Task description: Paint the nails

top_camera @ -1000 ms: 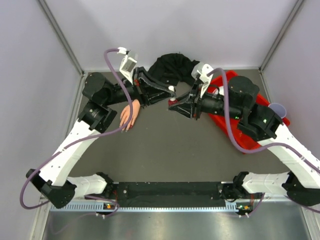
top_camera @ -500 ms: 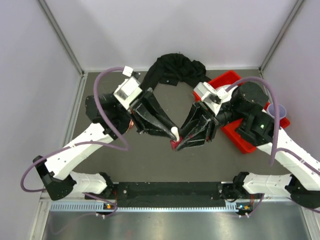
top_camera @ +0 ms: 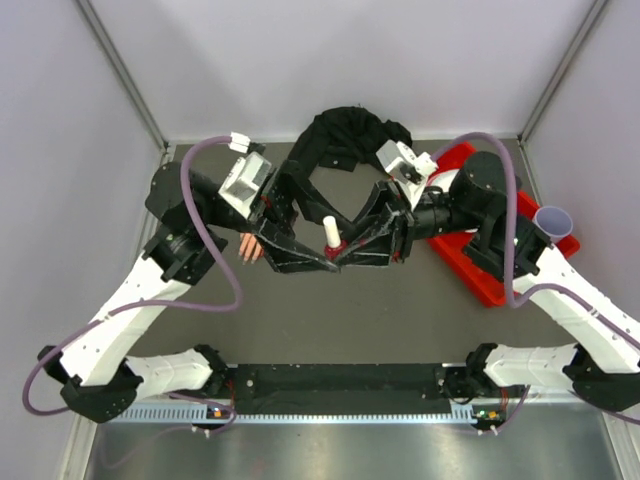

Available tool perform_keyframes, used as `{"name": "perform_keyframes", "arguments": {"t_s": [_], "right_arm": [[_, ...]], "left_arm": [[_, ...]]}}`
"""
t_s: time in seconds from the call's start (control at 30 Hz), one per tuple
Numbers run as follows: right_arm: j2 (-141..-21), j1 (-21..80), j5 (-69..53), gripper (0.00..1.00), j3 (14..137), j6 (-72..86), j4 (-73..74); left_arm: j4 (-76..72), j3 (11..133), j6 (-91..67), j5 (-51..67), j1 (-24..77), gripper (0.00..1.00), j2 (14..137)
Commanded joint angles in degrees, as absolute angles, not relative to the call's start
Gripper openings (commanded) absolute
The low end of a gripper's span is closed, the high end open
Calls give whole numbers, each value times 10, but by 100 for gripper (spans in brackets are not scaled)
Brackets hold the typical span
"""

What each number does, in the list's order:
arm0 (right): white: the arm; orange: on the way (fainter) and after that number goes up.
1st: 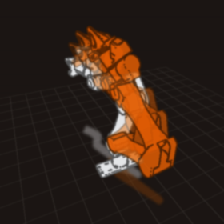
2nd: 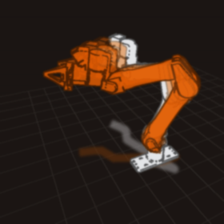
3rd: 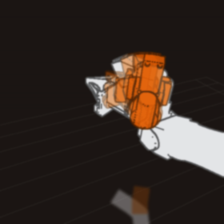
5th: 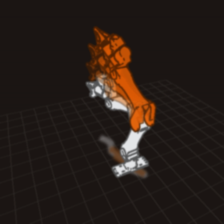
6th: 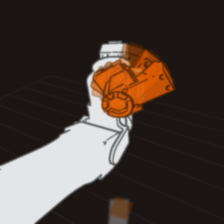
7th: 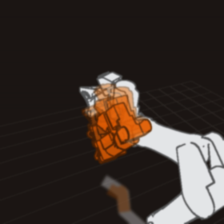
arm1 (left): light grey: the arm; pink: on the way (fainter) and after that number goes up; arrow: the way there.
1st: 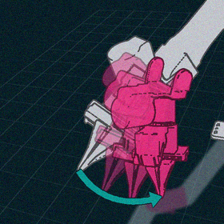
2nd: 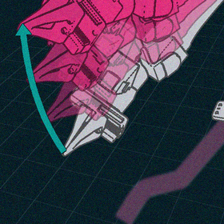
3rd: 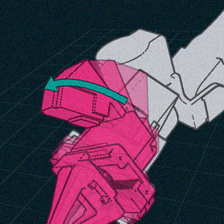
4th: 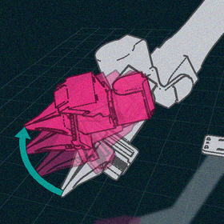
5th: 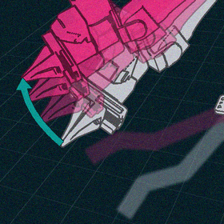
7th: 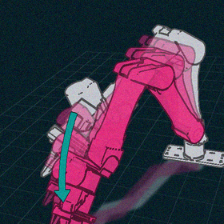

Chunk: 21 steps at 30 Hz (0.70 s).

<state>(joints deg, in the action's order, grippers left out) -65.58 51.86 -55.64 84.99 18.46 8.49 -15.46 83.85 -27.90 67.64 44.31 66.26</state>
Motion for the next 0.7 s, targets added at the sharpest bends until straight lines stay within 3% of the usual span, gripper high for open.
{"name": "perform_keyframes", "arguments": {"t_s": [0.0, 0.2, 0.4, 0.67], "right_arm": [[-629, 518, -433, 0, 888, 106, 160], [-628, 518, -357, 0, 897, 57, 230], [-632, 518, -289, 0, 903, 36, 254], [-650, 518, -198, 0, 916, 19, 284]], "left_arm": [[79, 852, -109, 560, 416, 67, 636], [107, 848, -98, 475, 415, 71, 614], [117, 881, -170, 288, 415, 72, 618], [115, 911, -243, 312, 415, 71, 660]]}}
